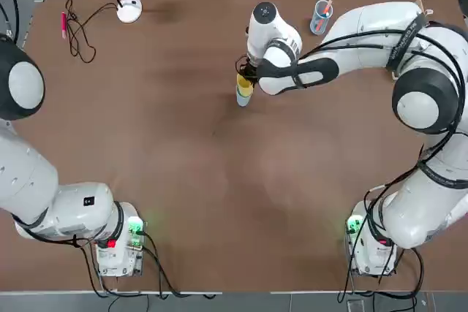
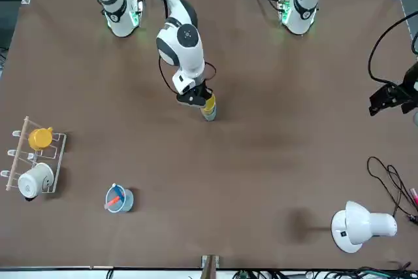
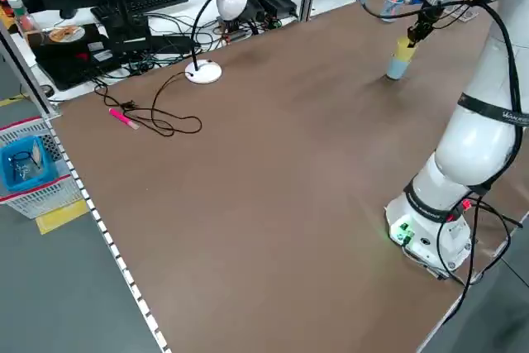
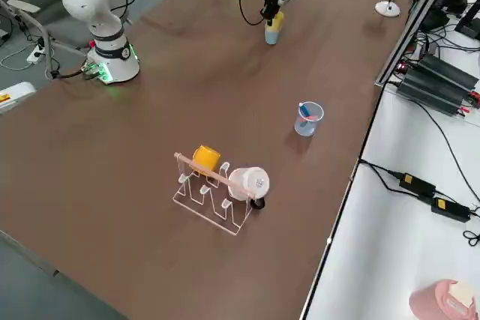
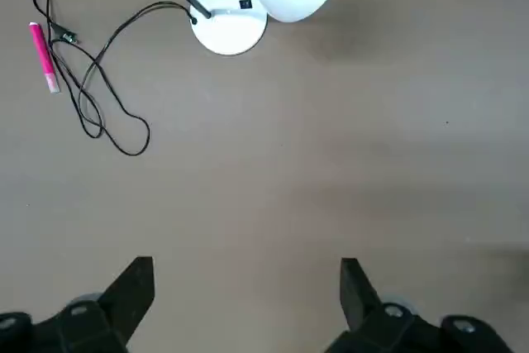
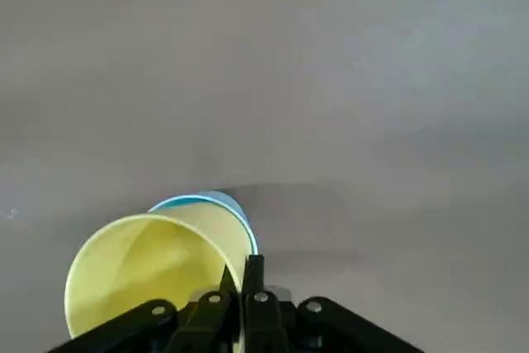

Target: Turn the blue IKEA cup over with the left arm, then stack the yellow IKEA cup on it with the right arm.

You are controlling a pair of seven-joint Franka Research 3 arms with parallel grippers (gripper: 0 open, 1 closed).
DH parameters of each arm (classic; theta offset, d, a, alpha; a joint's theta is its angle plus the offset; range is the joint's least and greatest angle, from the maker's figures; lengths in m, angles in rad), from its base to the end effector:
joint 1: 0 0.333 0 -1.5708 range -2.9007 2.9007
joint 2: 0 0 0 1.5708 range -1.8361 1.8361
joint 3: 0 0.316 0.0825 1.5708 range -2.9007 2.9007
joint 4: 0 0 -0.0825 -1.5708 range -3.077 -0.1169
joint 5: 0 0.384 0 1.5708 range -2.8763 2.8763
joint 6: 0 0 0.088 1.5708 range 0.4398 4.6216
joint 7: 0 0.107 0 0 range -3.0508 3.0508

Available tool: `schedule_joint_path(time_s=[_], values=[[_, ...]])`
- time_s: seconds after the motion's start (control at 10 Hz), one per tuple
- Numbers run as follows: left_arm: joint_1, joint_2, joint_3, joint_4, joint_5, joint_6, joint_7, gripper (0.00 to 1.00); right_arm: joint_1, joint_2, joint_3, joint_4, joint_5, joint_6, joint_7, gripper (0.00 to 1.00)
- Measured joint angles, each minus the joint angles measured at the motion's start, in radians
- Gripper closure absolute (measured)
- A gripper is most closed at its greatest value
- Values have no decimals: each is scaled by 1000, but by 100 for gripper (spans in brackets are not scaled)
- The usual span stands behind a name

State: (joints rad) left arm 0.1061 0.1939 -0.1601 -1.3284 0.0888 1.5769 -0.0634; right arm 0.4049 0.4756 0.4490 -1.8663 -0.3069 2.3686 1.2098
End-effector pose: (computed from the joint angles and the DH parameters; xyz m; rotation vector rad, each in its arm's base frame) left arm 0.6145 -0.0129 0.6276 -3.0854 -0.0235 -0.0929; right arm 0.4408 0.4701 0.2901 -3.0627 0.3010 -0.1012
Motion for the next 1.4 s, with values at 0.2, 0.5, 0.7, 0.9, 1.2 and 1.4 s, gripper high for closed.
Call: schedule_joint_path(time_s=[0.2, 0.5, 0.7, 0.9, 1.2, 1.4], values=[[0, 0, 0, 0, 0, 0, 0, 1, 0, 0, 0, 6, -3, 2, 2, 95], [0, 0, 0, 0, 0, 0, 0, 1, 0, 0, 0, 13, -9, 2, 34, 51], [0, 0, 0, 0, 0, 0, 0, 1, -1, 0, -1, 14, -12, 1, 44, 21], [0, 0, 0, 0, 0, 0, 0, 1, -27, -3, -2, 25, -15, 0, 46, 0], [-1, 0, 0, 0, 0, 0, 0, 1, -160, -63, 6, 42, -26, -62, -126, 0], [-3, -1, -2, 0, 0, 2, 0, 1, -269, -98, 9, 42, -26, -91, -334, 0]])
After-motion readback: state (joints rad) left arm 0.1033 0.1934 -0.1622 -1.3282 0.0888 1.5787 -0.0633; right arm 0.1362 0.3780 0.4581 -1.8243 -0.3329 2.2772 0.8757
